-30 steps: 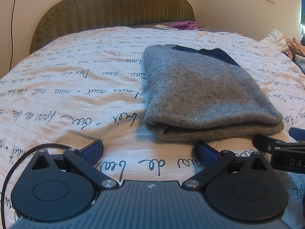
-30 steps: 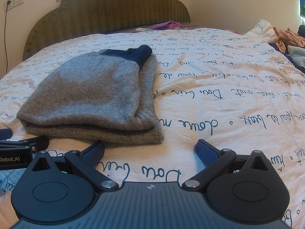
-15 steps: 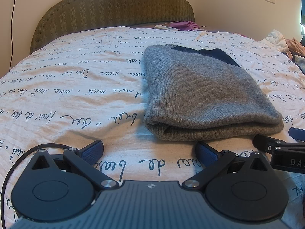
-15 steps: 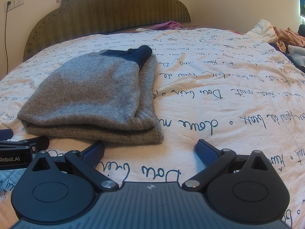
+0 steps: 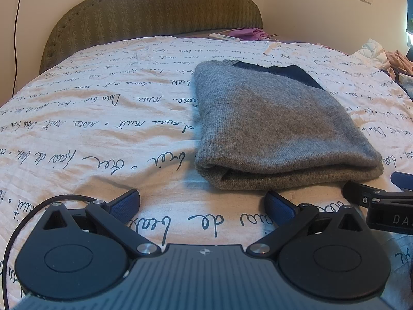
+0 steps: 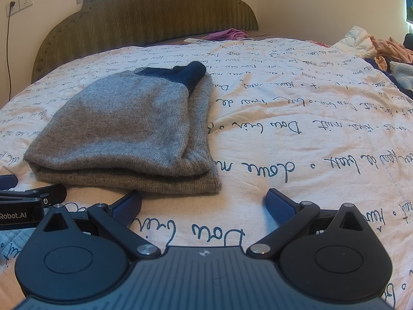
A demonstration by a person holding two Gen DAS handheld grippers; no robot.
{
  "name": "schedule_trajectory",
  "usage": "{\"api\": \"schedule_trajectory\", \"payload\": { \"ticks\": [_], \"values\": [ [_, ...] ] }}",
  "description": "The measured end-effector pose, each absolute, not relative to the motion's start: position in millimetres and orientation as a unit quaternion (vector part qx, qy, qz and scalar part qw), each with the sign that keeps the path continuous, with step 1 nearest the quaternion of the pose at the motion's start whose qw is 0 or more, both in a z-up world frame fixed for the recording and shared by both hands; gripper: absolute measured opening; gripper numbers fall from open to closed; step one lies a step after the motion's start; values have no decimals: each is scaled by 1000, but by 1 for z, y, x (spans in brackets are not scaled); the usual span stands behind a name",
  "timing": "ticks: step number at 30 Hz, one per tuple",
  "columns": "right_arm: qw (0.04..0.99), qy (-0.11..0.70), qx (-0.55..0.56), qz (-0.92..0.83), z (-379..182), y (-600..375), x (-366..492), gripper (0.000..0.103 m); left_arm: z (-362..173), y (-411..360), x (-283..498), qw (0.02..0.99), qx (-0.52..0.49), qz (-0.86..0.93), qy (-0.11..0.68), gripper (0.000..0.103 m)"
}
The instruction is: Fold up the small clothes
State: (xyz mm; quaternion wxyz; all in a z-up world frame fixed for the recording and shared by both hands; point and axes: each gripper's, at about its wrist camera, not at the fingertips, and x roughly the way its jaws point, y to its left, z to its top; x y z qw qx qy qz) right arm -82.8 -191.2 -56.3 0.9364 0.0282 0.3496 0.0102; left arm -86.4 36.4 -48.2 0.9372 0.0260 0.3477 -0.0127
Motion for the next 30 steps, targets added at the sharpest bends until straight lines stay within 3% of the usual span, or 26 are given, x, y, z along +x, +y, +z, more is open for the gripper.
{"api": "schedule_trajectory", "payload": {
  "ticks": [6,13,30],
  "values": [
    [928,372,28,28,-41,-193,-89,103,-37,37,-94,931,27,-22,364,103],
    [939,339,41,40,-10,-195,-113,103,-19,36,-117,933,17,-37,357,103],
    [935,351,27,48,-10,-185,-116,103,4,35,-124,939,14,-39,343,103]
  ]
}}
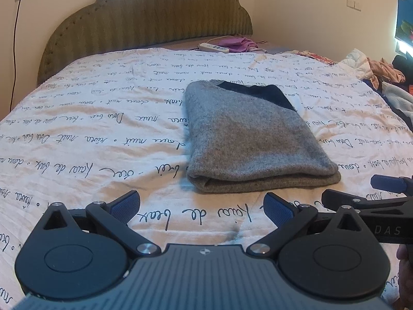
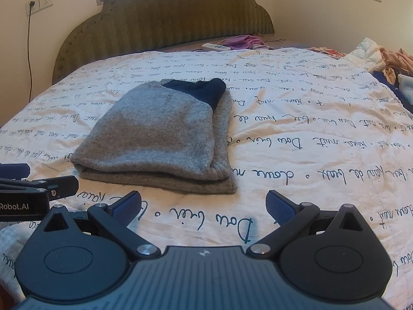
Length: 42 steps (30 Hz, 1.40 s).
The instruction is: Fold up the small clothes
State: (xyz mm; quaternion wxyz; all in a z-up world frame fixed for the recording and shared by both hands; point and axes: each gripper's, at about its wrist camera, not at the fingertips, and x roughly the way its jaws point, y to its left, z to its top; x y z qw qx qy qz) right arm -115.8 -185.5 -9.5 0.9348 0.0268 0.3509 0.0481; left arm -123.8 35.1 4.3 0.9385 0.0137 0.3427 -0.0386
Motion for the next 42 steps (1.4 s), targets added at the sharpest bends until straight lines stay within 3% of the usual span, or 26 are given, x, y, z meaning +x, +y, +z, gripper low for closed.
{"api": "schedule_trajectory", "payload": {
  "ticks": [42],
  "values": [
    [934,353,19,47,-9,-188,-112,103,6,39,-125,946,31,-13,324,101]
  ]
}}
